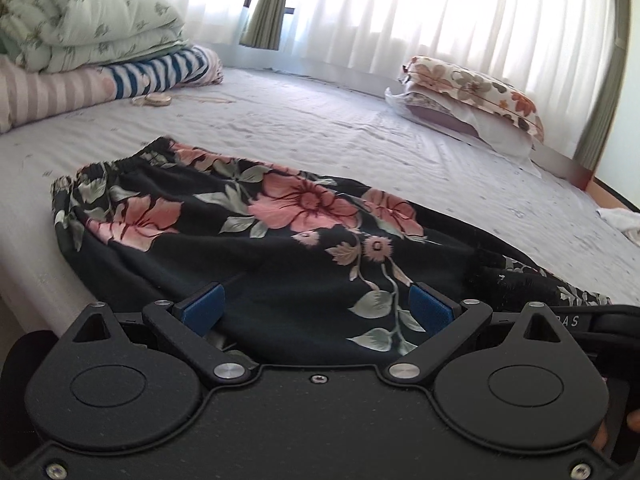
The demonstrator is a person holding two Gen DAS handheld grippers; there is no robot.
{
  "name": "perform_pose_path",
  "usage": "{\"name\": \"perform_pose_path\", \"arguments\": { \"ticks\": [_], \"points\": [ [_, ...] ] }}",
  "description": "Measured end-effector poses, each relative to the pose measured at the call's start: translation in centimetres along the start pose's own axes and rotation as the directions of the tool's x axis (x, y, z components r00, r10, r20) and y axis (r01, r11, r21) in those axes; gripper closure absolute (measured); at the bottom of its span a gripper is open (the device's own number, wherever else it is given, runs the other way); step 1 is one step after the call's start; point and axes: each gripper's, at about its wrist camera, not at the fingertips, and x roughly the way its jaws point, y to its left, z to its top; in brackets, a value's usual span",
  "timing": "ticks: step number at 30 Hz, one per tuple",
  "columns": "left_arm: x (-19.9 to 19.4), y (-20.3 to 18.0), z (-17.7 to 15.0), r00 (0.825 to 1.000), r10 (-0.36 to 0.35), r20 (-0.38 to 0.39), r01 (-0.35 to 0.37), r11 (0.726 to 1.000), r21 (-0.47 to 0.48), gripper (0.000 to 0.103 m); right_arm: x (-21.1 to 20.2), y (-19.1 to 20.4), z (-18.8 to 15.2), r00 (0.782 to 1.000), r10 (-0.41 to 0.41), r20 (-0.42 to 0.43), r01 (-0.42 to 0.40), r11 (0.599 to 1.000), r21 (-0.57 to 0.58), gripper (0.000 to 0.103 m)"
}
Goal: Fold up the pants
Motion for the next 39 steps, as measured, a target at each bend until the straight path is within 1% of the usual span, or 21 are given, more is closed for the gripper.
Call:
{"name": "perform_pose_path", "arguments": {
  "ticks": [5,9,11,12,13,14,15,18,20,21,23,26,30,31,32,33,35,36,37,38,39],
  "points": [
    [0.4,0.6,-0.2,1.0,0.0,-0.012,-0.001,1.0,-0.024,0.004,0.3,0.8,0.1,1.0,0.031,0.002,-0.031,0.999,0.009,0.094],
    [0.5,0.6,-0.3,1.0,0.002,-0.012,-0.002,1.0,-0.02,0.004,1.0,2.0,-0.3,0.999,0.033,0.004,-0.033,0.998,-0.046,0.09],
    [0.7,0.6,-0.3,1.0,0.005,-0.013,-0.005,1.0,-0.018,0.004,1.1,2.4,-0.5,0.999,0.048,0.009,-0.047,0.996,-0.071,0.08],
    [0.7,0.6,-0.3,1.0,0.005,-0.014,-0.005,1.0,-0.02,0.004,1.1,2.6,-0.6,0.998,0.055,0.01,-0.054,0.995,-0.083,0.072],
    [0.7,0.6,-0.3,1.0,0.008,-0.015,-0.008,1.0,-0.019,0.004,0.9,2.8,-0.5,0.998,0.062,0.007,-0.062,0.994,-0.09,0.048],
    [0.7,0.7,-0.3,1.0,0.01,-0.014,-0.011,1.0,-0.018,0.004,0.6,2.8,-0.5,0.997,0.083,0.003,-0.083,0.992,-0.093,0.033],
    [0.7,0.7,-0.3,1.0,0.013,-0.013,-0.014,1.0,-0.018,0.004,0.2,2.8,-0.5,0.995,0.102,0.006,-0.1,0.99,-0.096,0.027],
    [0.6,1.0,-0.1,1.0,0.019,-0.009,-0.019,1.0,-0.023,0.005,-1.7,2.6,-0.6,0.994,0.107,0.033,-0.101,0.985,-0.143,0.021],
    [0.5,1.0,0.0,1.0,0.021,-0.007,-0.022,0.999,-0.026,0.005,-3.2,2.2,-0.9,0.993,0.101,0.058,-0.091,0.982,-0.164,0.014],
    [0.4,1.0,0.1,1.0,0.02,-0.006,-0.02,0.999,-0.028,0.005,-4.0,1.9,-1.0,0.993,0.095,0.072,-0.081,0.981,-0.175,0.013],
    [0.2,0.7,0.2,1.0,0.009,-0.006,-0.009,1.0,-0.028,0.005,-5.5,1.1,-1.4,0.993,0.062,0.104,-0.04,0.98,-0.197,0.011],
    [-0.4,-0.2,0.3,1.0,-0.03,-0.008,0.03,0.999,-0.016,0.006,-7.5,-0.5,-2.0,0.987,-0.033,0.157,0.066,0.975,-0.211,0.005],
    [-0.7,-2.7,-0.1,0.995,-0.091,-0.035,0.092,0.995,0.035,0.01,-9.2,-3.5,-2.6,0.963,-0.162,0.213,0.202,0.963,-0.18,0.003],
    [-0.8,-3.5,-0.3,0.993,-0.107,-0.042,0.109,0.992,0.055,0.013,-9.5,-4.3,-2.7,0.958,-0.188,0.219,0.229,0.957,-0.178,0.009],
    [-0.9,-4.5,-0.6,0.991,-0.123,-0.045,0.126,0.989,0.079,0.015,-9.8,-4.9,-2.9,0.951,-0.212,0.225,0.254,0.95,-0.18,0.017],
    [-1.0,-5.5,-0.9,0.99,-0.136,-0.046,0.141,0.984,0.106,0.018,-9.9,-5.4,-3.2,0.943,-0.234,0.235,0.279,0.944,-0.178,0.021],
    [-1.2,-7.5,-1.4,0.986,-0.159,-0.05,0.166,0.973,0.162,0.038,-10.1,-6.3,-3.6,0.934,-0.264,0.242,0.308,0.937,-0.165,0.036],
    [-1.2,-8.5,-1.7,0.983,-0.173,-0.057,0.18,0.966,0.185,0.043,-10.1,-6.6,-3.8,0.931,-0.272,0.243,0.315,0.936,-0.156,0.038],
    [-1.0,-9.4,-1.9,0.98,-0.185,-0.067,0.195,0.96,0.203,0.053,-10.1,-7.0,-4.1,0.929,-0.279,0.245,0.319,0.937,-0.145,0.039],
    [-0.8,-10.1,-2.1,0.978,-0.195,-0.076,0.207,0.955,0.212,0.059,-10.1,-7.3,-4.4,0.927,-0.283,0.247,0.323,0.937,-0.136,0.039],
    [-0.6,-10.9,-2.3,0.975,-0.205,-0.087,0.22,0.951,0.22,0.059,-10.1,-7.6,-4.7,0.925,-0.29,0.247,0.328,0.935,-0.132,0.04]
  ]
}}
